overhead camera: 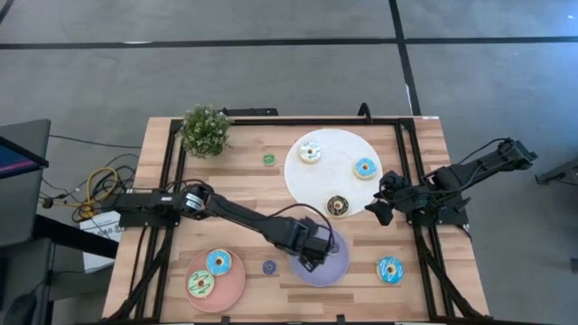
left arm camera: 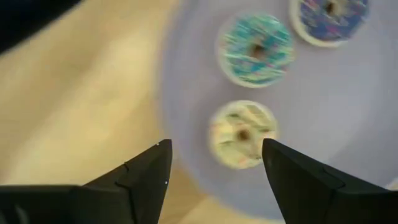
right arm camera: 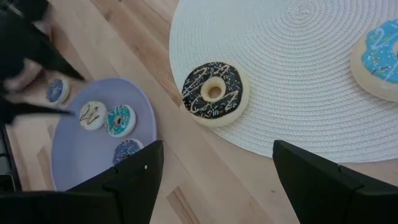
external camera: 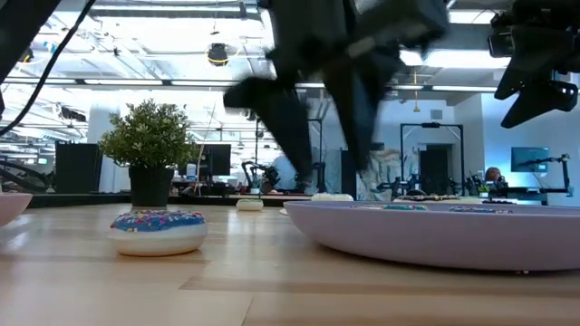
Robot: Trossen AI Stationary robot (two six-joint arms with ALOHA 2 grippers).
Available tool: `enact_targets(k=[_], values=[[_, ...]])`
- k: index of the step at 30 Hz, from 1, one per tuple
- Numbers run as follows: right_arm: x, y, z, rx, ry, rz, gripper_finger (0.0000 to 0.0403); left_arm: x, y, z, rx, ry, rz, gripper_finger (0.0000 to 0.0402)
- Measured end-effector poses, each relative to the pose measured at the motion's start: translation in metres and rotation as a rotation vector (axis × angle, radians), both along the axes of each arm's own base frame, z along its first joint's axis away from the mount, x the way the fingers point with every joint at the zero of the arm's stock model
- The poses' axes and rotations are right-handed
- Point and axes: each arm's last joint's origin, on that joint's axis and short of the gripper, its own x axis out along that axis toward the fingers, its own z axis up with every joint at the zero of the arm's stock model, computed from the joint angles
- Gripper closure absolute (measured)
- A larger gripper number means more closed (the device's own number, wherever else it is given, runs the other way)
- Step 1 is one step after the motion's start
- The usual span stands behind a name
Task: Pick & Place donuts
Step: Put the big black donut on the pink plate
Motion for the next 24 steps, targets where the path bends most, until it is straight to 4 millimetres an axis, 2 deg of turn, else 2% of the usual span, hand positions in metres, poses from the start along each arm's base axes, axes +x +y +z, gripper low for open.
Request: enact_targets(k=[3, 7, 10, 14, 16, 20, 24], values=[[0.0, 0.0, 0.0, 0.001, -0.001, 0.0, 0.0112, -0.008, 0.006, 0.031, 0.083, 0.057, 0.009, 0.0172], [0.0, 0.0, 0.0, 0.0, -0.001, -0.001, 0.0112, -0.014, 0.013, 0.068, 0.176, 0.031, -0.005, 0.021], [0.0, 0.0, 0.0, 0.0, -0.002, -0.001, 0.0112, -0.022, 0.02, 0.088, 0.206, -0.044, -0.04, 0.0262], [0.0, 0.0, 0.0, 0.001, -0.005, -0.001, 0.0112, -0.04, 0.026, 0.113, 0.308, -0.101, -0.029, 0.0352], [0.0, 0.0, 0.0, 0.002, -0.007, -0.001, 0.0112, -0.049, 0.026, 0.122, 0.359, -0.132, -0.015, 0.0387], [0.001, 0.0, 0.001, 0.006, -0.02, -0.003, 0.0112, -0.065, 0.022, 0.135, 0.382, -0.211, -0.039, 0.0397], [0.002, 0.001, 0.002, 0.009, -0.033, -0.005, 0.0112, -0.067, 0.016, 0.119, 0.334, -0.313, -0.131, 0.0401]])
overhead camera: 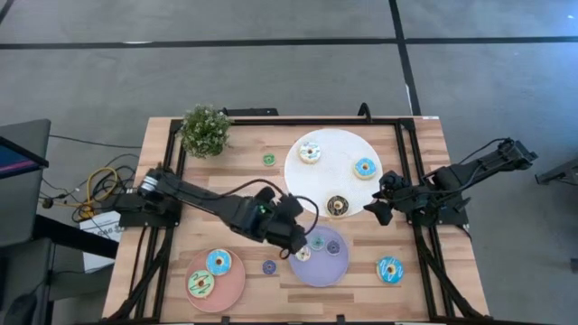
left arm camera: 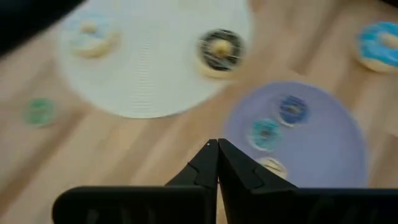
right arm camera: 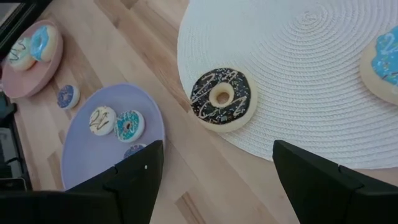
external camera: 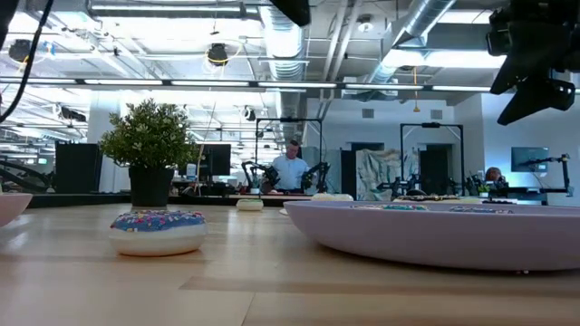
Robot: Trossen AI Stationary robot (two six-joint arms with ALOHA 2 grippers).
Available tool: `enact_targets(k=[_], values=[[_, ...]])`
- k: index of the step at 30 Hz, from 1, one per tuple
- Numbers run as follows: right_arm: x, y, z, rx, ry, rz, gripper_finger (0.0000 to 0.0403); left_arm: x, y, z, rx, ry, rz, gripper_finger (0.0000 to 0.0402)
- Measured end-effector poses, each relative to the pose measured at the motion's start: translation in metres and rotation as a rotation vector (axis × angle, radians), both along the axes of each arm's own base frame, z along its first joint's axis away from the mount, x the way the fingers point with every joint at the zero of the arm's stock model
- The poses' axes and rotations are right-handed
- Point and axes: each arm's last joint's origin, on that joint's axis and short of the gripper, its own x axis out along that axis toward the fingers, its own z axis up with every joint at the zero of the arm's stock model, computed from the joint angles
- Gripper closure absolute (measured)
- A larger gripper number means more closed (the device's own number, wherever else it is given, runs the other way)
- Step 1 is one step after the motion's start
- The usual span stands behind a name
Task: Pick & Place donuts
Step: Put the big black donut on the pink plate
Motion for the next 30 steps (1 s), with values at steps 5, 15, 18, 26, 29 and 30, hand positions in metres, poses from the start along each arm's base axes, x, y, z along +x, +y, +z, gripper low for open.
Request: enact_targets(k=[5, 15, 18, 26, 29, 30], values=[[0.001, 0.0, -0.001, -0.024, 0.0, -0.017, 0.0112, -0.006, 0.003, -0.032, -0.111, -0.161, -0.145, 0.0401], [0.027, 0.009, -0.001, -0.06, -0.091, -0.015, 0.0112, -0.066, 0.033, -0.081, -0.191, -0.401, -0.255, 0.0401], [0.042, 0.011, 0.0, -0.069, -0.068, -0.055, 0.0112, -0.09, 0.041, -0.085, -0.18, -0.436, -0.276, 0.0401], [0.092, -0.003, 0.001, -0.03, 0.157, -0.168, 0.0112, -0.145, 0.06, -0.087, -0.183, -0.477, -0.277, 0.0401], [0.105, -0.011, 0.001, 0.018, 0.236, -0.242, 0.0112, -0.159, 0.064, -0.084, -0.181, -0.497, -0.283, 0.0402], [0.109, -0.013, 0.0, 0.033, 0.261, -0.27, 0.0112, -0.162, 0.065, -0.083, -0.181, -0.503, -0.283, 0.0402]])
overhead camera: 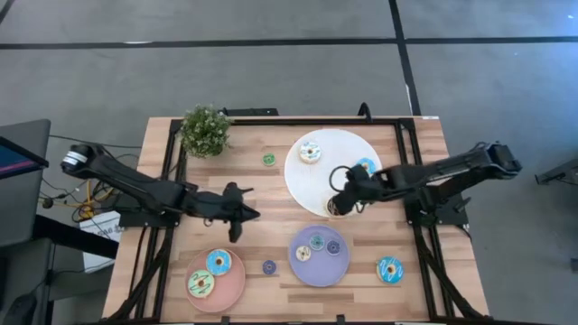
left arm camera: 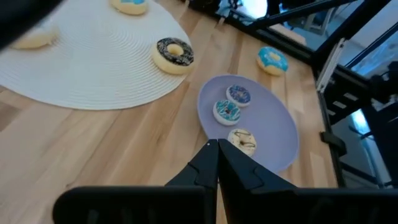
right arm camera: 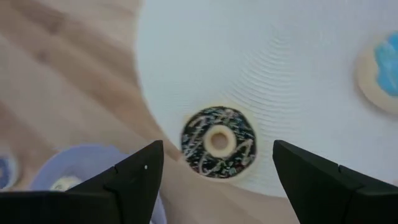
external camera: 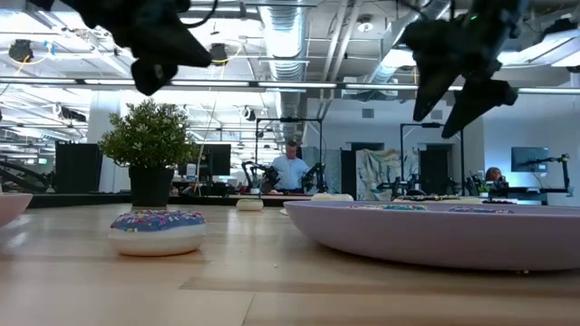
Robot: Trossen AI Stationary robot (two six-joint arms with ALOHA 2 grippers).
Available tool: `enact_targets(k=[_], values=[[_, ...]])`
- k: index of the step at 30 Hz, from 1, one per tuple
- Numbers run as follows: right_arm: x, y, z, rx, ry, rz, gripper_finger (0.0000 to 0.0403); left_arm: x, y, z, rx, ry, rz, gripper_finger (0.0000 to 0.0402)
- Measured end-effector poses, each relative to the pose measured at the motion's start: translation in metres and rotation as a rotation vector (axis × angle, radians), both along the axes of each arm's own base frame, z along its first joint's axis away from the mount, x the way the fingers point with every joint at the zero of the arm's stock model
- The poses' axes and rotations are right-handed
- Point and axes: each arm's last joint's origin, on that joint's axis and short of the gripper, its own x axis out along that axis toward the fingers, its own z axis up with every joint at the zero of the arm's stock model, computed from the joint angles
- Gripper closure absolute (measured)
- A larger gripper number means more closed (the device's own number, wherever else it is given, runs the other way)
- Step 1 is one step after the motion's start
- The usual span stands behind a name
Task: Pick & Place donuts
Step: Put the big black donut on the pink plate
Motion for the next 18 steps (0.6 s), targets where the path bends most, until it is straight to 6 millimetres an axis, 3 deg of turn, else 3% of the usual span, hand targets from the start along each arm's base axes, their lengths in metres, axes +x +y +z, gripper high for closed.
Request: enact_targets(k=[7, 18], values=[[0.007, -0.012, -0.01, 0.109, 0.119, -0.171, 0.0112, -0.014, 0.005, 0.001, 0.03, 0.022, -0.009, 0.0401], [0.022, -0.027, -0.046, 0.19, 0.29, -0.259, 0.0113, -0.014, 0.008, 0.0, 0.106, 0.035, 0.001, 0.0401]])
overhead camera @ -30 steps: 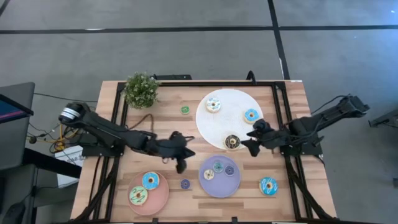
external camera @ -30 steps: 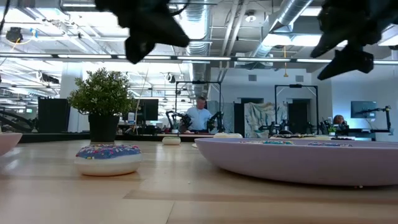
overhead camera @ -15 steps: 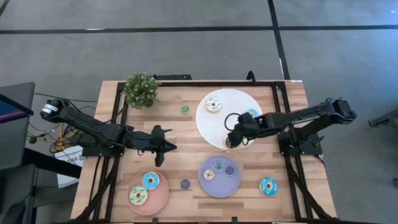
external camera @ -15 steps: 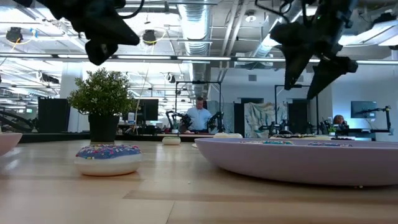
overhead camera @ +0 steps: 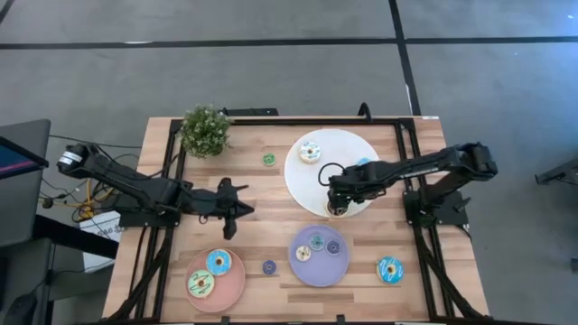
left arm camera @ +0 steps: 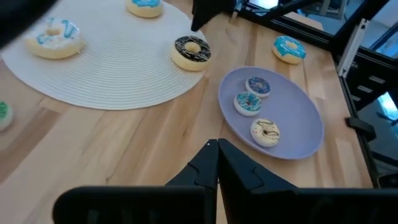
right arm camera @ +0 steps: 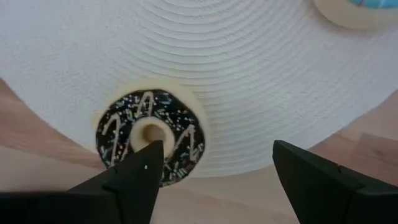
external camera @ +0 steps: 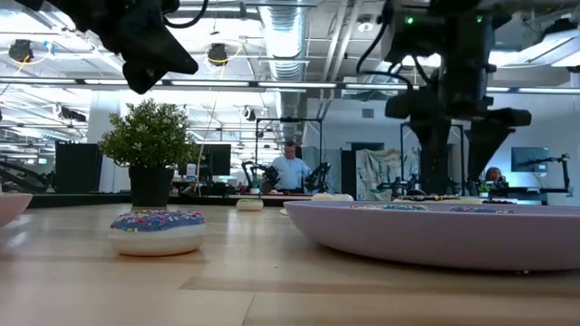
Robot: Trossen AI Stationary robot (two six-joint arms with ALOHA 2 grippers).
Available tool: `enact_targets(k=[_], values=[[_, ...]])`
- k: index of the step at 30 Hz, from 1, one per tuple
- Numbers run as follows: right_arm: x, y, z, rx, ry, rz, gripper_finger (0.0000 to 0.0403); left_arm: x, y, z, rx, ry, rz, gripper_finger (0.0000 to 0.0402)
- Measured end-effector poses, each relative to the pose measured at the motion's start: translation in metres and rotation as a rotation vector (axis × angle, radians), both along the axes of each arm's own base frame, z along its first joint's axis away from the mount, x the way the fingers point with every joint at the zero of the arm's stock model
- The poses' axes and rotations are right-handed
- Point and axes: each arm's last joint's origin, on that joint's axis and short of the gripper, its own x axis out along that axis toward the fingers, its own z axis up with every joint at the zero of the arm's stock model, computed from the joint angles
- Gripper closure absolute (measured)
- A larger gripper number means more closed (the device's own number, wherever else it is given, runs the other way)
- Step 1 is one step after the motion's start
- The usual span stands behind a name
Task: Pick & Place donuts
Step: Put the big black donut on the pink plate
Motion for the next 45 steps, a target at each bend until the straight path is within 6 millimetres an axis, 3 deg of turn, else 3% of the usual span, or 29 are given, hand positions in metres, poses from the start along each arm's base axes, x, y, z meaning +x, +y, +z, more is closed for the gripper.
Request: enact_targets(k=[17, 35, 45], values=[[0.02, 0.003, -0.034, 0.088, 0.037, 0.04, 0.0121, -0.002, 0.006, -0.006, 0.007, 0.071, 0.025, 0.0401], [0.021, 0.003, -0.034, 0.088, 0.026, 0.04, 0.0257, -0.002, 0.006, -0.007, -0.001, 0.079, 0.028, 0.0401], [0.021, 0.003, -0.034, 0.088, 0.026, 0.04, 0.0285, -0.002, 0.006, -0.007, -0.011, 0.079, 0.033, 0.0401]])
